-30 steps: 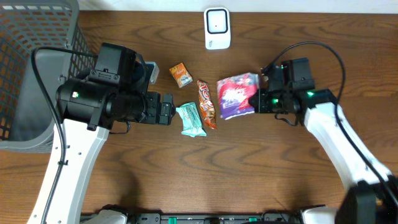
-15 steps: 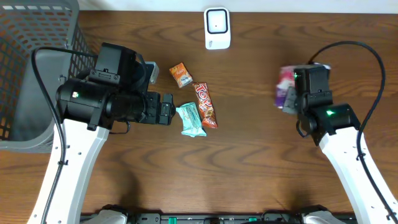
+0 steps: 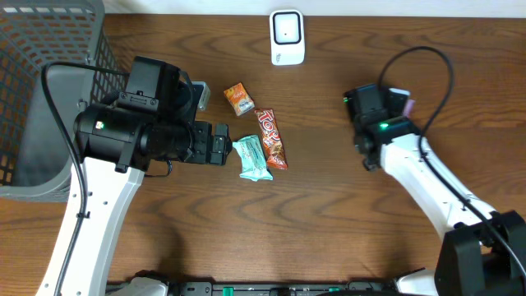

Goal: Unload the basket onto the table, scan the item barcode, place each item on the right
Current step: 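Grasp the red-purple package with the right gripper and lift it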

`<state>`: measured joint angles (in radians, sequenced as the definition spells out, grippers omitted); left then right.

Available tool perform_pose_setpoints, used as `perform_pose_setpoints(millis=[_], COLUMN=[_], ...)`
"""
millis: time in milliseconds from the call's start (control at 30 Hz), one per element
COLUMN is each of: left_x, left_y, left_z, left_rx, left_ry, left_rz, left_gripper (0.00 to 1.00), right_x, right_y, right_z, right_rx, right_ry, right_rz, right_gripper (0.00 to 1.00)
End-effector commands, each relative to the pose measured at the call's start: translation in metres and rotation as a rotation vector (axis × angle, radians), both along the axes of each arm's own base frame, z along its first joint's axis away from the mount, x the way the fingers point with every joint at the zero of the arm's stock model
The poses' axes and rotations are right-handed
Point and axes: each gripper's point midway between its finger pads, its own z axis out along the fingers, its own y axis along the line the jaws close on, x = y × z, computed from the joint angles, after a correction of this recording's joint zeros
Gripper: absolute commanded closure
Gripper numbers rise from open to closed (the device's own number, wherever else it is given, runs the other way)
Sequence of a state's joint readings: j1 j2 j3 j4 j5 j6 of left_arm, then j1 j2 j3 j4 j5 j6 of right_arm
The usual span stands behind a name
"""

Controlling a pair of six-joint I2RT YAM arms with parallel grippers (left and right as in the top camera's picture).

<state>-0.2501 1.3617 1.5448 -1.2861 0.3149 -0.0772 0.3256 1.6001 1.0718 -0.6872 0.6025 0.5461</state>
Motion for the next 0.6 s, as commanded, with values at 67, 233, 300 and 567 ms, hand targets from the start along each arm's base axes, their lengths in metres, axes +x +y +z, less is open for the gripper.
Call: perform_pose_setpoints(millis=[67, 233, 300, 567], left_x=[-0.001, -0.001, -0.001, -0.001], left_y=[0.0, 0.0, 0.0, 0.0], left_z=[-0.003, -0.003, -0.003, -0.003], left_rx=[0.01, 0.01, 0.01, 0.01], left_ry=[0.008, 0.008, 0.008, 0.008], left_rz=[-0.013, -0.013, -0.013, -0.013], left_gripper=[0.02, 0.02, 0.02, 0.02], right_x=[0.011, 0.025, 0.032, 0.044], right_y=[0.066, 0.111, 0.121, 0.099], right_z=[0.005, 0.022, 0.034, 0.091], right_rx=[0.145, 0.31, 0.35, 0.389], right_ry=[-0.063, -0.1, -0.107, -0.13], right_rz=[0.141, 0.259, 0.309, 0.28], right_gripper=[0.46, 0.4, 0.39, 0.01])
